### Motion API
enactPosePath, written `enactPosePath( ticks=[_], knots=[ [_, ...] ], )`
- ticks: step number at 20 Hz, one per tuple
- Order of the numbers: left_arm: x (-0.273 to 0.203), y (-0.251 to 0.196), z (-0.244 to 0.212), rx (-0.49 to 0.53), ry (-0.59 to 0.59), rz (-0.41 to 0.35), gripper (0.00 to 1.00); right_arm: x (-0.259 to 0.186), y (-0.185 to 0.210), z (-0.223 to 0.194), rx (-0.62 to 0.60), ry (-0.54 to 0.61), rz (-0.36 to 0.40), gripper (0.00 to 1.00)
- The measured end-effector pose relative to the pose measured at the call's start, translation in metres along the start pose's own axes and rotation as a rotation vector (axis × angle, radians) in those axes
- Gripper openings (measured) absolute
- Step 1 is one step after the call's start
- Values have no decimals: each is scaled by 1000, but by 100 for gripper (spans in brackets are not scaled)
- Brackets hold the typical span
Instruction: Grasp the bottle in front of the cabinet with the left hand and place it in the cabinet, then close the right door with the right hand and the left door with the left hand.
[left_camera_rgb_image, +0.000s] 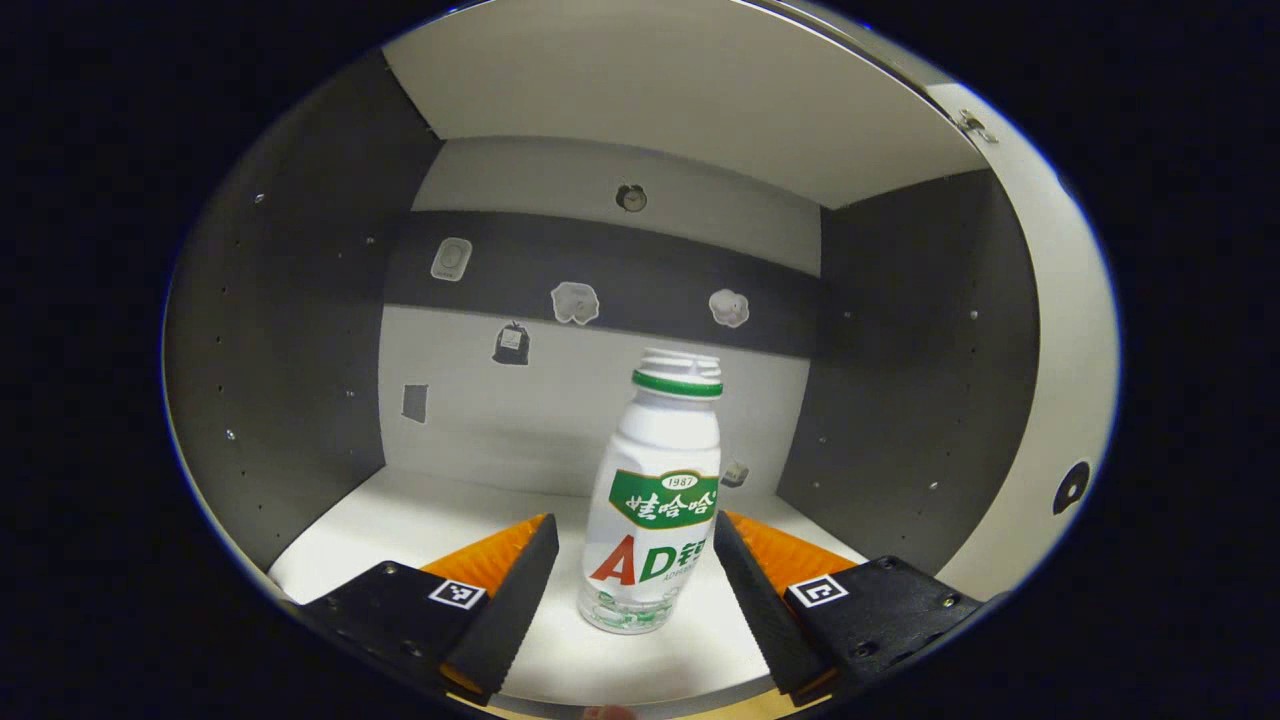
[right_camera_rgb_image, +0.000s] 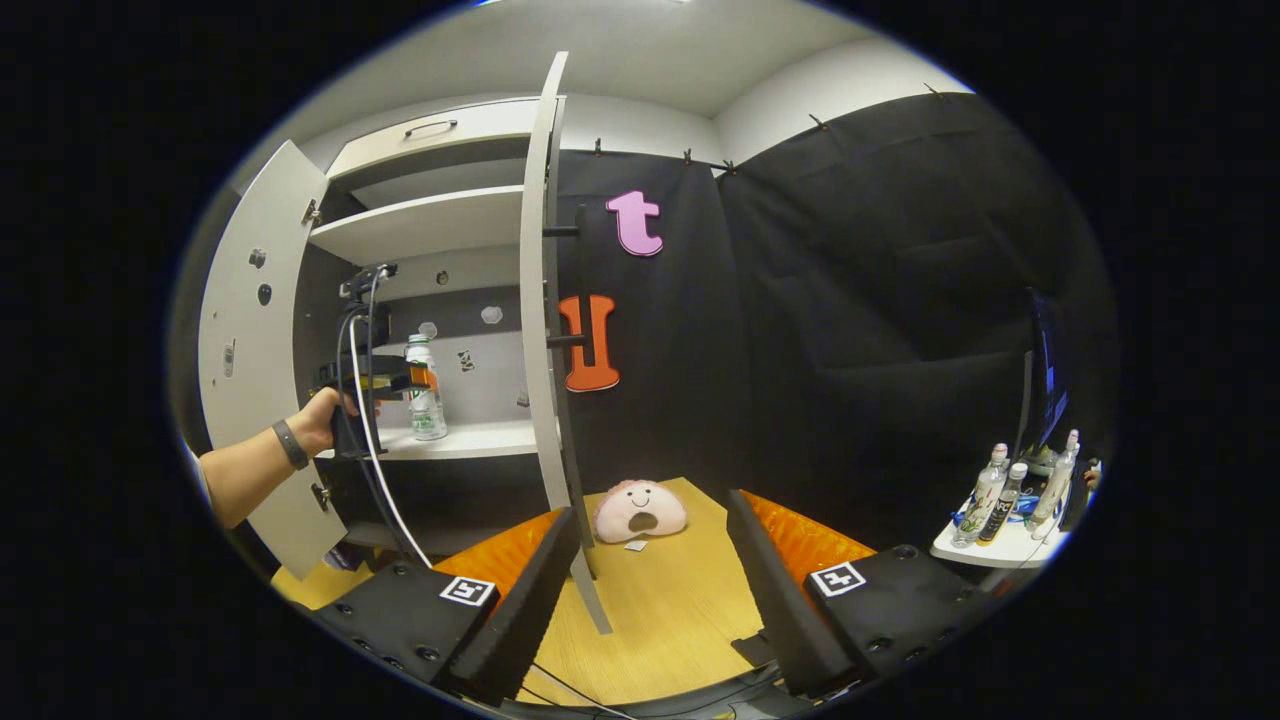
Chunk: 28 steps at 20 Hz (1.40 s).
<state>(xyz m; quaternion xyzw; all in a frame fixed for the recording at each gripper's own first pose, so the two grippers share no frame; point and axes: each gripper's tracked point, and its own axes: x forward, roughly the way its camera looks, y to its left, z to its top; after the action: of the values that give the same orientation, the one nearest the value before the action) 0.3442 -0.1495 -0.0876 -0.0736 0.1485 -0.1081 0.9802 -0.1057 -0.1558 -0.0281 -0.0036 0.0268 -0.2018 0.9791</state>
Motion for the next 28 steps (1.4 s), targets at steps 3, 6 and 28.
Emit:
enactPosePath(
  ticks=[3, 6, 28],
  knots=[
    [-42, 3, 37, -2, -123, -10, 97, 4, 7, -4, 4, 12, 23, 98],
    [-89, 6, 65, 28, -190, -13, 94, 10, 18, -6, -6, 20, 54, 98],
    [-355, 89, -53, 127, -139, 221, 95, 22, 175, -5, -7, 42, 433, 98]
  ],
)
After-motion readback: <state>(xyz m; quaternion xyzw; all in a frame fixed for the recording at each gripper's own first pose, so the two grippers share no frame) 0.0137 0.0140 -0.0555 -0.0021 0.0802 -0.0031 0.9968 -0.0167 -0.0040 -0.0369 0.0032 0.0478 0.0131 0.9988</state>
